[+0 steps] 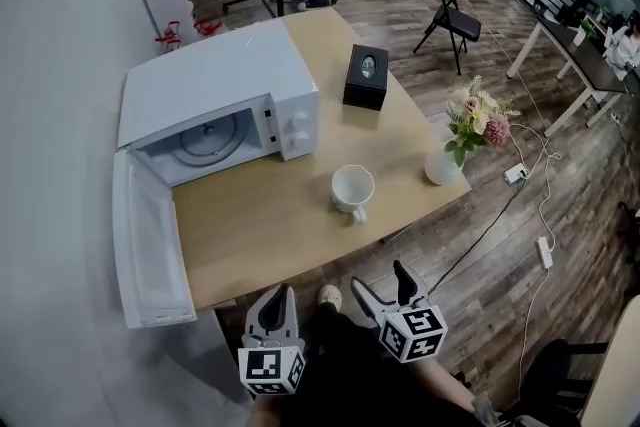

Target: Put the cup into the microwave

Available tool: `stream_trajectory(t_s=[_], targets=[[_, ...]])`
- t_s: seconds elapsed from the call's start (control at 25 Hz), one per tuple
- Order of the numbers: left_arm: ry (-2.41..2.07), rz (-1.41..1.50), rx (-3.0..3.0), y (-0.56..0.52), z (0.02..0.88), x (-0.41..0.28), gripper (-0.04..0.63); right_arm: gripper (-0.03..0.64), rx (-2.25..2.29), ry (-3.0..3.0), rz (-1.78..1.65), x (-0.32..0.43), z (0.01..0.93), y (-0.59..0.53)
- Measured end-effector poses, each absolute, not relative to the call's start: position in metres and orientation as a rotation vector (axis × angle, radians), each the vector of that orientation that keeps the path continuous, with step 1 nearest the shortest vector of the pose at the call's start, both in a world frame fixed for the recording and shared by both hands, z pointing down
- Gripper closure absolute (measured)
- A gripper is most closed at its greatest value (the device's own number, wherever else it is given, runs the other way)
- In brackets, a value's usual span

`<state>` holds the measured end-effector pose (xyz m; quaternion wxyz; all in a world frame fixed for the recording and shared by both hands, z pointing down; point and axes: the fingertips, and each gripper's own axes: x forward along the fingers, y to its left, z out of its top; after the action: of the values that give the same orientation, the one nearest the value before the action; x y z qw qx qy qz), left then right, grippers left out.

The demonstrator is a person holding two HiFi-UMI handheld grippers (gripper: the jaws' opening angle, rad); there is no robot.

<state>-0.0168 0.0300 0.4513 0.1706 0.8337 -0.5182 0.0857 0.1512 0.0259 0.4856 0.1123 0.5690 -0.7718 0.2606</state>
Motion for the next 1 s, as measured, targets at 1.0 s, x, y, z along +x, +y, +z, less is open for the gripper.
stream_trajectory(t_s=[1.0], targets=[[-1.439,0.297,2.417,-0.109,0.463,-0.015,0.586,0.166,1.667,-2.246,0.713,0.164,0.53,-0.117]])
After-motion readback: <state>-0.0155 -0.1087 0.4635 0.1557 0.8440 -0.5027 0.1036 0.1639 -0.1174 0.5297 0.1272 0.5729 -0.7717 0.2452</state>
